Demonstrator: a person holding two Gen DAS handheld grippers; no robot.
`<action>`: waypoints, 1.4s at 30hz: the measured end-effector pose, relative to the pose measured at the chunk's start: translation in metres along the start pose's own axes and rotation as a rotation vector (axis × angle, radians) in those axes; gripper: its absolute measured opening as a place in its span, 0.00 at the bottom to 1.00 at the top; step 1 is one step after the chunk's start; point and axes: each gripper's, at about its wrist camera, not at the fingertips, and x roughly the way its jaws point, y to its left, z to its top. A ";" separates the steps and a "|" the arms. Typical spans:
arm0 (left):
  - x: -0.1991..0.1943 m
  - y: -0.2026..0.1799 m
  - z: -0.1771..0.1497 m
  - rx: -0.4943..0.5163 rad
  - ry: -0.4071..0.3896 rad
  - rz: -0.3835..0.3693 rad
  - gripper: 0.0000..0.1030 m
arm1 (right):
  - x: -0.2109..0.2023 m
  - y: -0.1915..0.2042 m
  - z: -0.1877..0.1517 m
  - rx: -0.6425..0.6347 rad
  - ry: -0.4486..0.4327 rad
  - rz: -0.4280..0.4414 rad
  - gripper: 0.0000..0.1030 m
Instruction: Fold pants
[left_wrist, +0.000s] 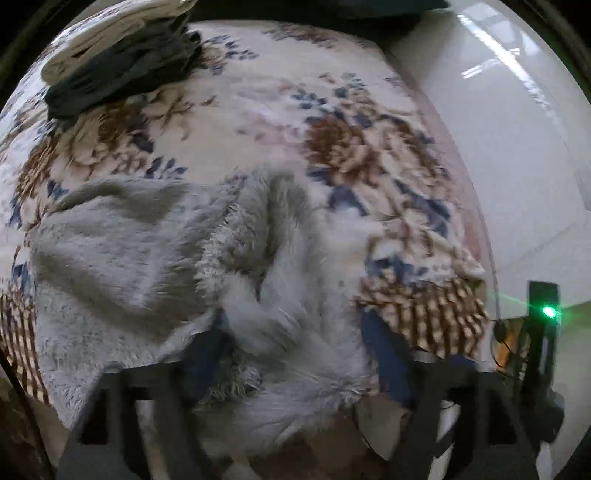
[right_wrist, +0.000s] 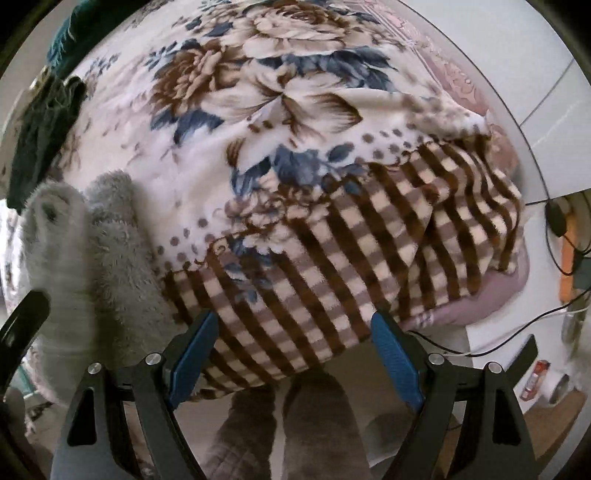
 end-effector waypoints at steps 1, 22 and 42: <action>-0.009 -0.003 -0.001 0.016 -0.017 0.004 0.94 | -0.003 -0.001 0.001 0.003 0.001 0.033 0.84; -0.056 0.194 -0.020 -0.307 -0.014 0.322 0.97 | 0.019 0.138 0.039 -0.093 0.074 0.353 0.16; -0.010 0.090 0.090 0.094 0.109 0.143 0.97 | 0.066 0.078 -0.026 0.287 0.290 0.567 0.77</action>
